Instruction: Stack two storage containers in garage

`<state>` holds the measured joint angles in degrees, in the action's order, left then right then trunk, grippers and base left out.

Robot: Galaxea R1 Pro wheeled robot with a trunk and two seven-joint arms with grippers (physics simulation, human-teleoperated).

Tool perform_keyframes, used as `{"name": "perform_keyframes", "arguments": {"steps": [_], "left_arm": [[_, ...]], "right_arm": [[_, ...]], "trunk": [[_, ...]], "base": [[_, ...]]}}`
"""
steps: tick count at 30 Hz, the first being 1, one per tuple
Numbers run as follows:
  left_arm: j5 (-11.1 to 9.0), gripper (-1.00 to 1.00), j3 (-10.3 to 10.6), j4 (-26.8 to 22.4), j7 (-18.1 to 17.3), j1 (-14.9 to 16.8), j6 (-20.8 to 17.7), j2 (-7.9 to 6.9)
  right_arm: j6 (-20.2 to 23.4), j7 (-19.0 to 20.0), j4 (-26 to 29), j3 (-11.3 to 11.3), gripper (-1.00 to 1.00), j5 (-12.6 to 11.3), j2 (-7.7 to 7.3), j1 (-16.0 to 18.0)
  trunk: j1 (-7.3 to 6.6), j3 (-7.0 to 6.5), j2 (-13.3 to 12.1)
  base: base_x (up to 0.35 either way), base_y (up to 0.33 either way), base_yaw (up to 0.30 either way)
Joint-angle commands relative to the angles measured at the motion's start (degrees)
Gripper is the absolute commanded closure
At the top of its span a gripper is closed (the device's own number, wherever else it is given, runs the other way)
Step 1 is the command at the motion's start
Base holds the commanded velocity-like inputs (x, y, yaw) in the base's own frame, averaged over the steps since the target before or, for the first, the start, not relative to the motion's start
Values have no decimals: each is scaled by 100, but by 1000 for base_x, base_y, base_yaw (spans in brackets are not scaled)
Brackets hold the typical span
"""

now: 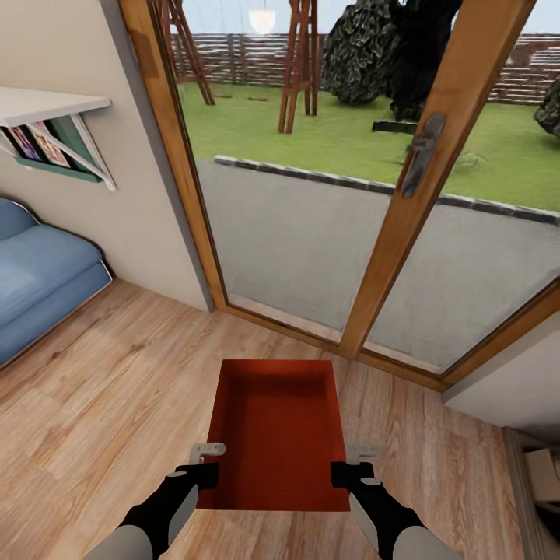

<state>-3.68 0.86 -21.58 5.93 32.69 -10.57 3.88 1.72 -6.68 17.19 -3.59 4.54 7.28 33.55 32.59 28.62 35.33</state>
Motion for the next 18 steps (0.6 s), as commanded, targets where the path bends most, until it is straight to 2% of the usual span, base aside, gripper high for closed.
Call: {"name": "perform_keyframes", "arguments": {"steps": [1,18], "left_arm": [[57,100,-6,-13,57,0,-42,-10],[60,100,-6,-13,57,0,-42,-10]], "right_arm": [[18,0,12,-63,100,90,-113,3],[20,9,73,-81,100,73,-121,3]], "trunk": [[-21,-13,-36],[-394,-318,-718]], "base": [[0,0,0],[0,0,0]]}}
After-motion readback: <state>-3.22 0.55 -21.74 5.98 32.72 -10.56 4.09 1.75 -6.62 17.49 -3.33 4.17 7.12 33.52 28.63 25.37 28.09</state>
